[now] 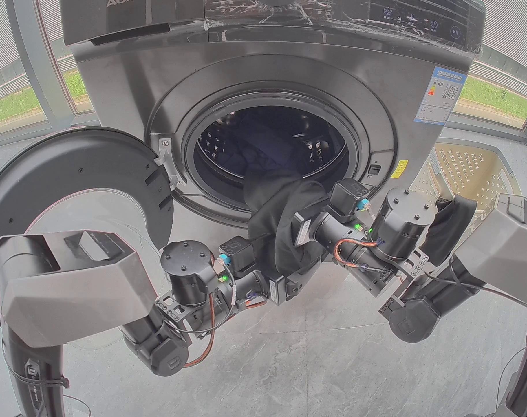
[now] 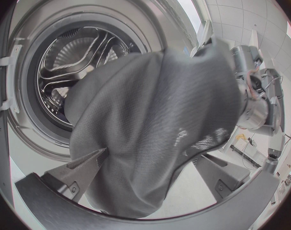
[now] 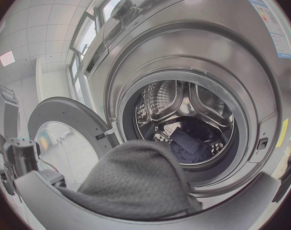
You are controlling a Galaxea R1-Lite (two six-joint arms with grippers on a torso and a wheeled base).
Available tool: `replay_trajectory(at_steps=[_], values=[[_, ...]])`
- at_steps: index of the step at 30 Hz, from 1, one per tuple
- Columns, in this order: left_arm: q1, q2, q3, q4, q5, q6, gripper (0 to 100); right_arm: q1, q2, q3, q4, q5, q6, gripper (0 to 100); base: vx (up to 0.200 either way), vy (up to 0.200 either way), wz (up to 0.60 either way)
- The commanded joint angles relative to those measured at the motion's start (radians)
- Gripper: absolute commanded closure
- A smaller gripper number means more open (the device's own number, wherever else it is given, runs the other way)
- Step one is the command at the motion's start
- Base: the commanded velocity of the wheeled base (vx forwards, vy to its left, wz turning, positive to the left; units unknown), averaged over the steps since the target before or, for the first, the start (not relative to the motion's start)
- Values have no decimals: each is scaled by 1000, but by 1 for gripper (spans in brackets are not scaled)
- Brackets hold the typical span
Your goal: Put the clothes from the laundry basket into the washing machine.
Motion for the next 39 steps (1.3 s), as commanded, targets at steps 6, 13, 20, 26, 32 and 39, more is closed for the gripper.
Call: replay_trajectory(at_steps=[6,13,20,26,32,39], values=[[33,105,-126,12,27,-2,0,36,-8,12,0,-16,1,100,0,0,0],[48,140,-191,17,63,-3,0,56,-9,12,1,-37,16,100,0,0,0],[53,148,-198,17,67,-5,100,56,-29,16,9,-37,16,100,0,0,0],[55,148,-206,15,69,-6,100,50,-44,35,7,-37,18,100,0,0,0],[81,126,-206,4,86,-20,100,21,-95,88,-2,-37,41,100,0,0,0],[120,74,-194,3,93,-28,100,-100,-98,164,7,-27,60,100,0,0,0]])
